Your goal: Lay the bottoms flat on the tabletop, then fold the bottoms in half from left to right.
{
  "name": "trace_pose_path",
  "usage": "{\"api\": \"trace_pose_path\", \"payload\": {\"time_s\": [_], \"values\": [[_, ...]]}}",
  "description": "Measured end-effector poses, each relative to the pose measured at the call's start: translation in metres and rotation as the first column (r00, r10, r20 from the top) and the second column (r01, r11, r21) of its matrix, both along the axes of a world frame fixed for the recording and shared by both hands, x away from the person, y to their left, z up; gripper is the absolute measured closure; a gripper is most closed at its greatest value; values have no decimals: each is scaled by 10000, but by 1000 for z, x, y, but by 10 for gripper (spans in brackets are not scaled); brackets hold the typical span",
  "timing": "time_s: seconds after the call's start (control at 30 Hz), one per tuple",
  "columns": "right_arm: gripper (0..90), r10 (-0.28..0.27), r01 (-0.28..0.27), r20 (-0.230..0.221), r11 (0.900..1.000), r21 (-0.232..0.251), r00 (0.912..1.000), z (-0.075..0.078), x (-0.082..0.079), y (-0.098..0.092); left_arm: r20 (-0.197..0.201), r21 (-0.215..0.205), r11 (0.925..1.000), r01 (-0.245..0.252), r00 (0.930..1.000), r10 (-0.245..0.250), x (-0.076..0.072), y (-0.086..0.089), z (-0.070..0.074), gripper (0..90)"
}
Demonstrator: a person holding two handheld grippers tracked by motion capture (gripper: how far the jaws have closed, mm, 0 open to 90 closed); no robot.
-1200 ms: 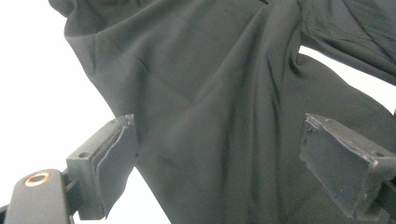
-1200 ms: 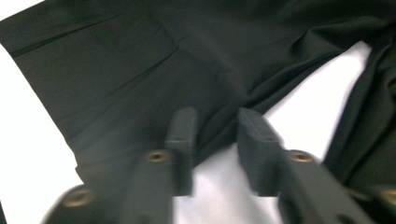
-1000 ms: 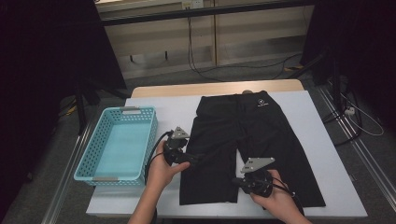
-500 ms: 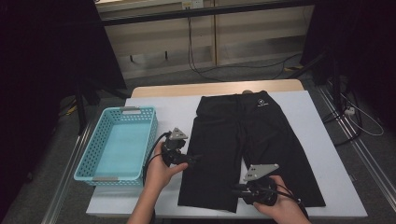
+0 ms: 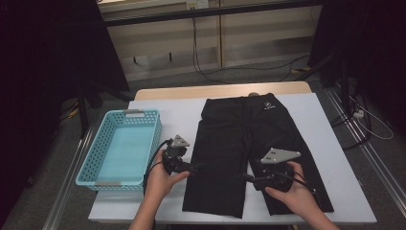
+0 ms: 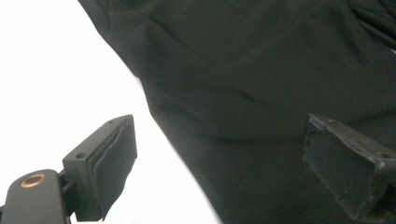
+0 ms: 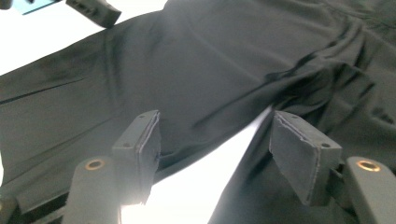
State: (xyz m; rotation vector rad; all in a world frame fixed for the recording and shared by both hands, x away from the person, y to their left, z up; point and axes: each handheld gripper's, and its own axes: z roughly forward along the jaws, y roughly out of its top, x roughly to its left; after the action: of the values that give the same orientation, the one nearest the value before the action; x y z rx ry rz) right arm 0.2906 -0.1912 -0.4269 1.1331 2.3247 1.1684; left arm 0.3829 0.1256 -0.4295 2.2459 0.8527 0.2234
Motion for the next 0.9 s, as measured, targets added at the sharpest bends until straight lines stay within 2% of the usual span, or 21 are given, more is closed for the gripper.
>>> {"api": "trace_pose_path", "payload": {"time_s": [0.13, 0.23, 0.47, 0.63, 0.73, 0.8, 0.9], "values": [[267, -316, 316, 28, 9995, 27, 9995, 0, 8, -7, -23, 35, 10000, -13, 10000, 13, -1, 2, -1, 108], [248, -469, 469, 125, 9989, 7, 9988, -1, 12, -13, -20, -70, 10000, -69, 10000, 69, -1, 3, -1, 105], [201, -971, 967, 263, 9952, 151, 9949, 1, 14, -22, 24, 1, 10000, 20, 10000, -20, -1, 1, -3, 101], [193, -1084, 1078, 295, 9940, 202, 9937, 1, 12, -25, -13, -103, 9999, 54, 10000, -55, 2, -2, -6, 90], [189, -1041, 1037, 255, 9945, 153, 9942, -1, 11, -25, -35, -26, 9999, 109, 9999, -109, 3, -2, -5, 84], [189, -1016, 1013, 280, 9948, 135, 9944, -2, 11, -25, 1, -128, 9998, -121, 9999, 121, 2, -2, -4, 78], [189, -1092, 1088, 266, 9939, 161, 9937, -2, 11, -27, 10, -56, 9998, -165, 9999, 165, 2, -1, -5, 78]]}}
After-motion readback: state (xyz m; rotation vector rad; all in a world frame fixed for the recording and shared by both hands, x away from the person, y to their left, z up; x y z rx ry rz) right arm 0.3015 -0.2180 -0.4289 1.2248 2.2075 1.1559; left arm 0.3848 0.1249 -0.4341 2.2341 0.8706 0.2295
